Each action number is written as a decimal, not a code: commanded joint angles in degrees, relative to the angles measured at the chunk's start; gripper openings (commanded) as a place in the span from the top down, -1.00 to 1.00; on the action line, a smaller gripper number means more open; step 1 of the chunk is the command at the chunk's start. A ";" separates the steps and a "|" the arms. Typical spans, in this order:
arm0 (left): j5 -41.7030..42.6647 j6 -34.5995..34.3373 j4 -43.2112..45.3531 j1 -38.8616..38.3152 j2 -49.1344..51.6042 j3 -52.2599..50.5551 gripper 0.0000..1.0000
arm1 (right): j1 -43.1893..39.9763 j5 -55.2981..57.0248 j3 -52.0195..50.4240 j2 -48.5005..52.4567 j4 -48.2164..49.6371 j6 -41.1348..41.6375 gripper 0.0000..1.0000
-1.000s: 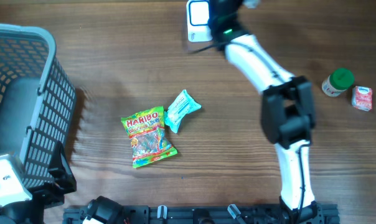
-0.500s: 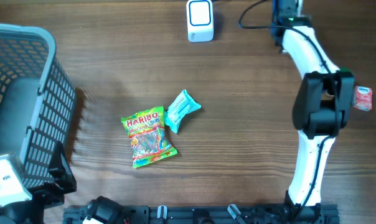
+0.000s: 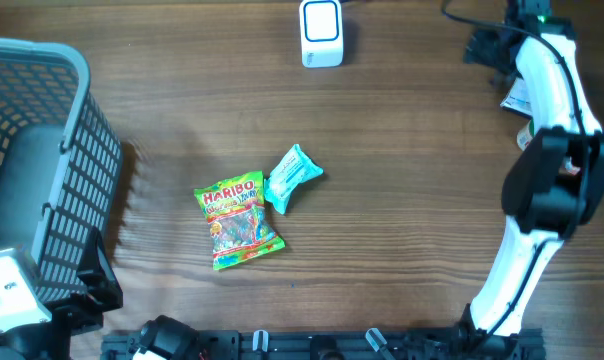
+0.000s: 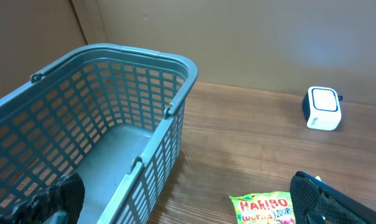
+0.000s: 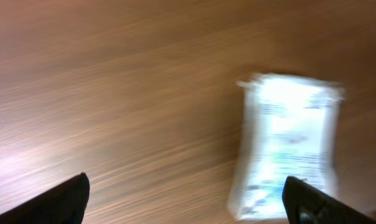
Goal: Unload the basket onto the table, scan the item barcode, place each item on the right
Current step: 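Reach the right gripper to the mint-green wipes pack and grasp it, then lift the mint-green pack and hold it up to the scanner, then carry the mint-green pack right and drop it beside the green jar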
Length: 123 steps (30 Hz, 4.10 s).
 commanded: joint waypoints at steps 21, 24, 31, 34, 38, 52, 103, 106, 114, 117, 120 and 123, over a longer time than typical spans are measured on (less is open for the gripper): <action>-0.33 0.70 0.17 0.15 0.00 0.15 -1.00 | 49.55 -5.64 -12.02 -0.96 -12.15 81.83 -0.99; -0.33 0.70 0.17 0.15 0.00 0.15 -1.00 | 49.64 -5.55 -12.02 3.69 -9.99 79.23 -0.99; -0.33 0.70 0.17 0.15 0.00 0.15 -1.00 | 48.81 -9.97 -10.23 2.89 -11.08 66.20 0.21; -0.33 0.70 0.17 0.15 0.00 0.15 -1.00 | 45.38 -19.87 -10.21 -3.26 -11.74 53.68 0.19; -0.33 0.70 0.17 0.15 0.00 0.15 -1.00 | 38.88 -29.31 -10.21 -8.20 -14.12 33.57 0.21; -0.33 0.68 0.17 0.15 0.00 0.15 -1.00 | 34.10 -99.36 -15.98 -8.52 8.52 -19.15 0.76; -0.33 0.68 0.17 0.15 0.00 0.15 -1.00 | 27.71 2.40 -10.82 2.89 47.71 67.73 0.85; -0.33 0.68 0.17 0.15 0.00 0.15 -1.00 | 27.19 0.76 -4.42 8.79 48.04 73.75 0.87; -0.33 0.70 0.17 0.15 0.00 0.15 -1.00 | 25.94 -2.03 7.65 16.33 42.60 82.51 0.90; -0.33 0.70 0.17 0.15 0.00 0.15 -1.00 | 24.50 -5.07 11.58 16.33 34.27 82.53 0.90; -0.33 0.70 0.17 0.15 0.00 0.15 -1.00 | 21.24 -11.23 19.82 15.82 18.45 81.88 0.90; -0.33 0.70 0.17 0.15 0.00 0.15 -1.00 | 16.72 -13.84 27.10 13.35 3.61 78.05 0.91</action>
